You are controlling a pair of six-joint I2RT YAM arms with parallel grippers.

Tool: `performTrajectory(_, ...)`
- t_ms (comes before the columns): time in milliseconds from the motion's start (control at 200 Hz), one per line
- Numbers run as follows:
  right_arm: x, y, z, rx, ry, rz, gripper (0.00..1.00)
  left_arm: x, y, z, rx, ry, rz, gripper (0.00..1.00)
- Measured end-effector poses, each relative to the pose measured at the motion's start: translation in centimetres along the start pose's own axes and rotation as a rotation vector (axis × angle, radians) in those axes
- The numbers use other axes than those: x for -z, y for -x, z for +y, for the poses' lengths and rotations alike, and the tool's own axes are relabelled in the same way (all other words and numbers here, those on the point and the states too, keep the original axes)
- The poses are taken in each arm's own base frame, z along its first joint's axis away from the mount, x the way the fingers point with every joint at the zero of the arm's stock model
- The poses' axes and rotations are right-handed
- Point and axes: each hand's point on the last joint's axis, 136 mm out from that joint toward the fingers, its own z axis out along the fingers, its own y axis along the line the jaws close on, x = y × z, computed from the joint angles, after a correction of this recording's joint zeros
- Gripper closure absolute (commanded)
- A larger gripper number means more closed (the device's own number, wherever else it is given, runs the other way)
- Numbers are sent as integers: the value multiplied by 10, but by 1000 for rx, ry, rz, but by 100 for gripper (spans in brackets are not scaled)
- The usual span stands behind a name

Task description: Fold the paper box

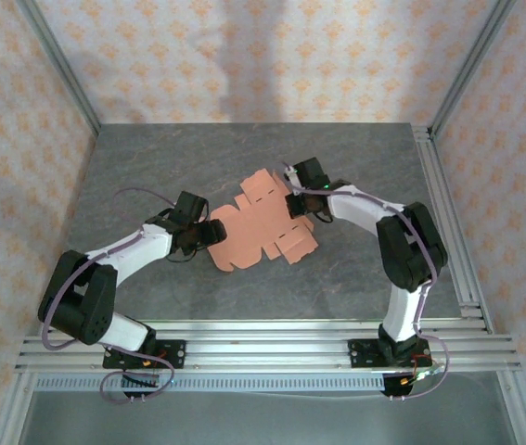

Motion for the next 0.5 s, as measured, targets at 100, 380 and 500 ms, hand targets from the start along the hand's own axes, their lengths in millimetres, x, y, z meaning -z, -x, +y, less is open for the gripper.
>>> performTrajectory(100, -3, -9, 2, 82, -126, -4, 100, 0, -1, 1, 8, 7, 2, 25)
performTrajectory(380, -4, -12, 10, 327, -469, -45, 100, 4, 0, 4, 10, 17, -11, 24)
performTrajectory(500, -12, -18, 14, 402, -566, -32, 100, 11, 2, 11, 18, 18, -50, 23)
